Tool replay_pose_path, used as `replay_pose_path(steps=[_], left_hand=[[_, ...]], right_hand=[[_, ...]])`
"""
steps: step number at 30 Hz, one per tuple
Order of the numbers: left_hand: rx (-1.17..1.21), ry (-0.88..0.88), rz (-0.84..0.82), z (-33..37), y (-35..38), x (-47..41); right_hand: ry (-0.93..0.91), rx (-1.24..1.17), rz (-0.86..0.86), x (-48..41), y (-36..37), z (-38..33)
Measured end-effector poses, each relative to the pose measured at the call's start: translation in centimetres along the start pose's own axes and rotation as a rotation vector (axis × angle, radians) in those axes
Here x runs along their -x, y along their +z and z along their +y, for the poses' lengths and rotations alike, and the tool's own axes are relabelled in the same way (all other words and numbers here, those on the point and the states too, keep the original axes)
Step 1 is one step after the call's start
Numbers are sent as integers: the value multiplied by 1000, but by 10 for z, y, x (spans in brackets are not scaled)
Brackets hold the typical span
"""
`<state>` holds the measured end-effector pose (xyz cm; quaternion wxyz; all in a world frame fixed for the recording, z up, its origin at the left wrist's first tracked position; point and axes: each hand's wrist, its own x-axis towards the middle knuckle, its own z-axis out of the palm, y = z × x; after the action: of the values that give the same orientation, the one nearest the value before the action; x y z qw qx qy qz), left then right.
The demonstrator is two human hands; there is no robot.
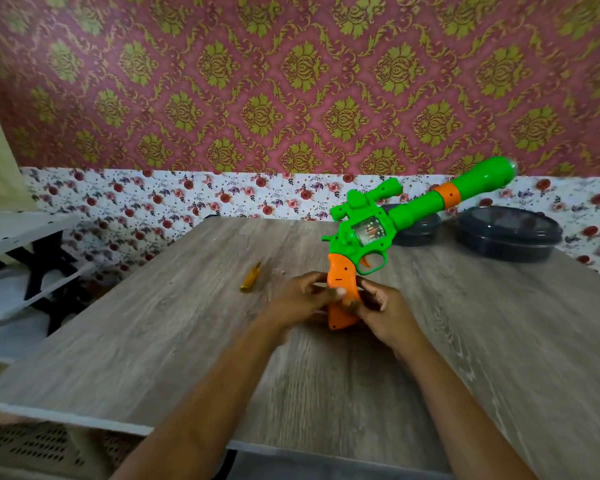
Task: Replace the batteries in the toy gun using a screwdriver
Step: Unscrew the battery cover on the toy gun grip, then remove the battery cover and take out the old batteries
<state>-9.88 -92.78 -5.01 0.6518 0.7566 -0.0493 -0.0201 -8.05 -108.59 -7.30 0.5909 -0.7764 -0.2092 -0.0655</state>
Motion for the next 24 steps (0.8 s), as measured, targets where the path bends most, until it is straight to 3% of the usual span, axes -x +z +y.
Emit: replay_pose_path(steps=[4, 8, 11, 16, 24], left_hand=[[32, 131, 58, -8, 3, -6], [18, 171, 66, -14, -3, -7], [6, 159, 60, -16, -2, -9], [-8, 179, 2, -17, 3, -10], [3, 174, -95, -11, -1, -5]], right_hand=[[6, -37, -58, -1, -3, 2], [152, -310, -128, -6, -7, -4], [209, -544, -69, -9, -6, -4], [161, -485, 121, -7, 0, -5], [113, -470, 203, -8, -2, -2]])
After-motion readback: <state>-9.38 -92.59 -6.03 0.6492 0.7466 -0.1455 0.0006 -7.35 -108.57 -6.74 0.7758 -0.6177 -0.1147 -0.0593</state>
